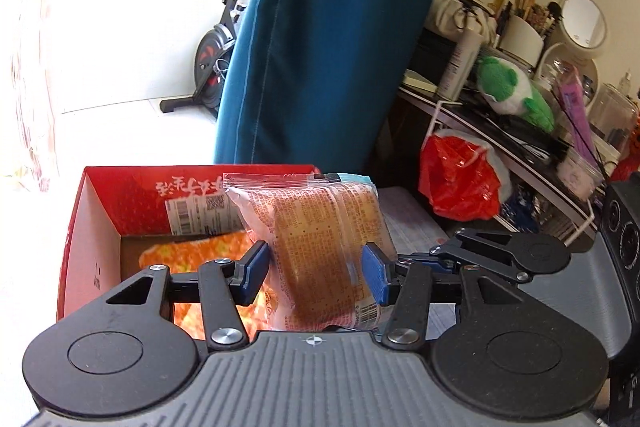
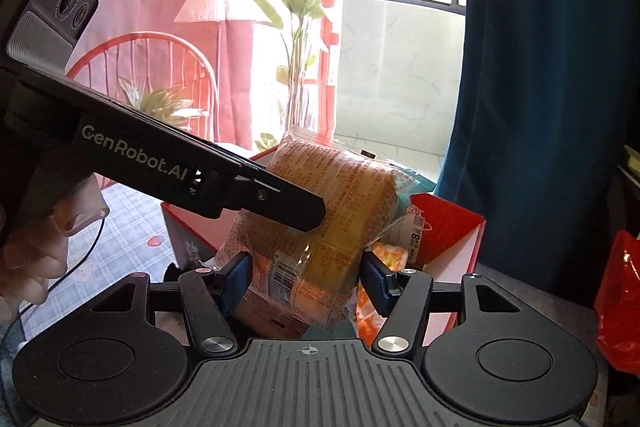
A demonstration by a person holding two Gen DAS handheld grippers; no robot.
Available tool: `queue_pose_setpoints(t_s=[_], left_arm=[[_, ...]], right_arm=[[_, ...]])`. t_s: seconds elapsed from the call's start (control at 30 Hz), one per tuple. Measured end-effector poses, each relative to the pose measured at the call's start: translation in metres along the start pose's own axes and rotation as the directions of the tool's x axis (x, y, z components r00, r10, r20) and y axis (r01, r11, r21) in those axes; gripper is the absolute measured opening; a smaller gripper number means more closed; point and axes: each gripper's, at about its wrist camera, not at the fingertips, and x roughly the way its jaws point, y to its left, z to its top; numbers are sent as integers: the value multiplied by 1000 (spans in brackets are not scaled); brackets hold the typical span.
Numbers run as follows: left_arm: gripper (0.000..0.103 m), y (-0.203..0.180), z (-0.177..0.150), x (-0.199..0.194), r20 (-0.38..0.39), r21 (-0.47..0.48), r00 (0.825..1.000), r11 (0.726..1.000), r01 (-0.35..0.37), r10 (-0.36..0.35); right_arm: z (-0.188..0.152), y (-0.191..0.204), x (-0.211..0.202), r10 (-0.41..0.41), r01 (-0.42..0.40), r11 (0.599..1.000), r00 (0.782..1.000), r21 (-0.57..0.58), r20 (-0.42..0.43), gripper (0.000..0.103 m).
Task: Organize soft objects
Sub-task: 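Lift the bread loaf with the left gripper and carry it over the red box, then lower the bread loaf into the red box and open the left gripper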
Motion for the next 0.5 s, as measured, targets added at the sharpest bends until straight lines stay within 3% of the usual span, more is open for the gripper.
queue_pose_setpoints(t_s=[0.2,0.5], left_arm=[[53,19,17,35,-30,-13,1000,1000,5,-6],[54,34,6,83,-118,-67,993,998,-11,3]], right_arm=[[5,-25,33,-4,4,997,1000,76,-7,55],[-18,-50,72,25,-10,986,996,166,-87,55]])
